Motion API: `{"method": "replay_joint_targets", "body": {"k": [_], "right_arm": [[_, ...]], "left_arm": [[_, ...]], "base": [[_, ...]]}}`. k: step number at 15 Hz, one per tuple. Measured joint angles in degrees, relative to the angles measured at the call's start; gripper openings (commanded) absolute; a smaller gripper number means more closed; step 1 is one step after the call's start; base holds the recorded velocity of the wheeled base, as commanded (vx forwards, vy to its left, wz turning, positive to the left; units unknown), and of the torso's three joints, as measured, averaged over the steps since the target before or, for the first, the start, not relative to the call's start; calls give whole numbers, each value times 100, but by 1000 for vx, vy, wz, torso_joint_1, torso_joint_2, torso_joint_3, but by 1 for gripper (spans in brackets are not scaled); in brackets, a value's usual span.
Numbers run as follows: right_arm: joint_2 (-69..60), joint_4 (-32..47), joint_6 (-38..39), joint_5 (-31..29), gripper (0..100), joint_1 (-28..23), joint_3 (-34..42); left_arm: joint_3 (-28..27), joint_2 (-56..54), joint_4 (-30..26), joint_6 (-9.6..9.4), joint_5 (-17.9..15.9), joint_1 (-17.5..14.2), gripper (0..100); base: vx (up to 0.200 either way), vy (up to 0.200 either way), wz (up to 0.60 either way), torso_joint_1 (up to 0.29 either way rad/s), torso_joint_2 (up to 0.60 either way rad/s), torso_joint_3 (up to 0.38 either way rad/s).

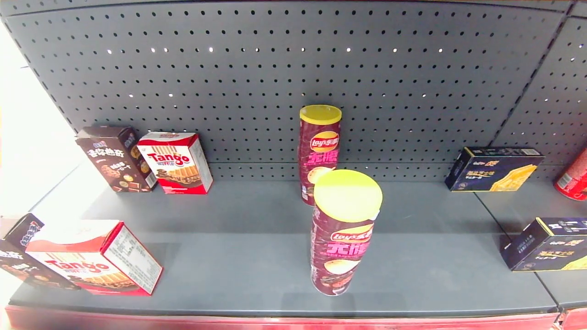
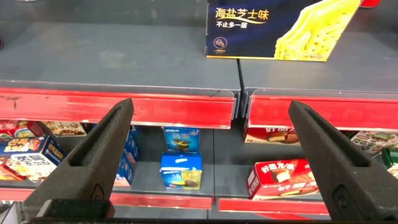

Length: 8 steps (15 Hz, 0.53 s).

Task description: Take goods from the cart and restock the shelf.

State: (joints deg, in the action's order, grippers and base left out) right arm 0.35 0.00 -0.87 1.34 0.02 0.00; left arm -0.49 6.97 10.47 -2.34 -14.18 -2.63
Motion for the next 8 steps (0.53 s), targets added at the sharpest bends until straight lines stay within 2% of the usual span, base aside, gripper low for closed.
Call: {"method": "replay_joint_targets", "body": {"k": [2,8], "right_arm": [[0,0,0,0,100,2,0],[0,0,0,0,100,5,0]], "left_arm": [[30,-358,-798,16,15,184,100],[39,-673,-752,108,-104,285,100]], "base": [[0,0,0,0,0,0],[0,0,0,0,0,0]]}}
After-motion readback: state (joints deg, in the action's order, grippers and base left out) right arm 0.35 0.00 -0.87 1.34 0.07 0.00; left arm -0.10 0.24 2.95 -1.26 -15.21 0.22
